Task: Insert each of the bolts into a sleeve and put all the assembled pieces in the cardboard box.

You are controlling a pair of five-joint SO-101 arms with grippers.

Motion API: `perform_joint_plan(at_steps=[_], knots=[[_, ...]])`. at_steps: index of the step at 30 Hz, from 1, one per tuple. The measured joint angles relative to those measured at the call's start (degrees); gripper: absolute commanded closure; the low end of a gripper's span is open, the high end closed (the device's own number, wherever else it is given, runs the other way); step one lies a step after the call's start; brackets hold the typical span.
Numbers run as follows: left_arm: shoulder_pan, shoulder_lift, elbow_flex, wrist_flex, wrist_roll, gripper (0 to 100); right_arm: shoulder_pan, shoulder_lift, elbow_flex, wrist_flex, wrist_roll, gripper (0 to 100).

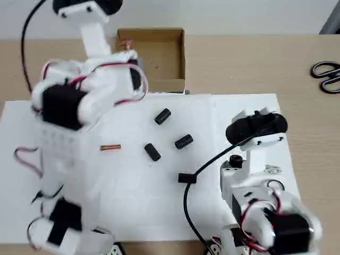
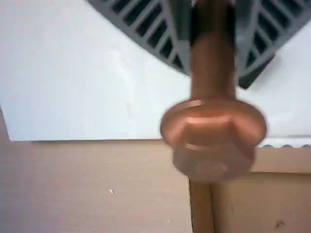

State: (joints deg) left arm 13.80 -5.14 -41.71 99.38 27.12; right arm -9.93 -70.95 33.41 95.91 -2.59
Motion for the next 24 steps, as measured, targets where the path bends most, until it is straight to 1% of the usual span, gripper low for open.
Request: perform_joint_plan(at_steps=[3, 6, 8, 16, 21, 24], knots=[[0.0, -8.53, 9.85, 0.0, -1.67, 100, -0.18, -0.88, 4.31, -2.11, 0.0, 99.5], [0.0, -16.7, 20.57, 0.0, -3.34, 100, -0.09, -3.25, 8.09, -6.33, 0.0, 99.5], [0.0, -22.07, 27.6, -1.93, -3.69, 100, -0.18, -5.19, 11.08, -9.93, 0.0, 99.5], [0.0, -43.69, 55.03, -17.76, -6.07, 100, -0.35, -15.65, 24.7, -20.4, 0.0, 99.6], [0.0, -57.32, 72.53, -26.9, -6.07, 100, -0.35, -23.03, 32.35, -23.12, 0.0, 99.6], [0.0, -65.93, 82.64, -32.35, -6.07, 100, -2.37, -27.08, 36.48, -23.47, 0.0, 99.6]])
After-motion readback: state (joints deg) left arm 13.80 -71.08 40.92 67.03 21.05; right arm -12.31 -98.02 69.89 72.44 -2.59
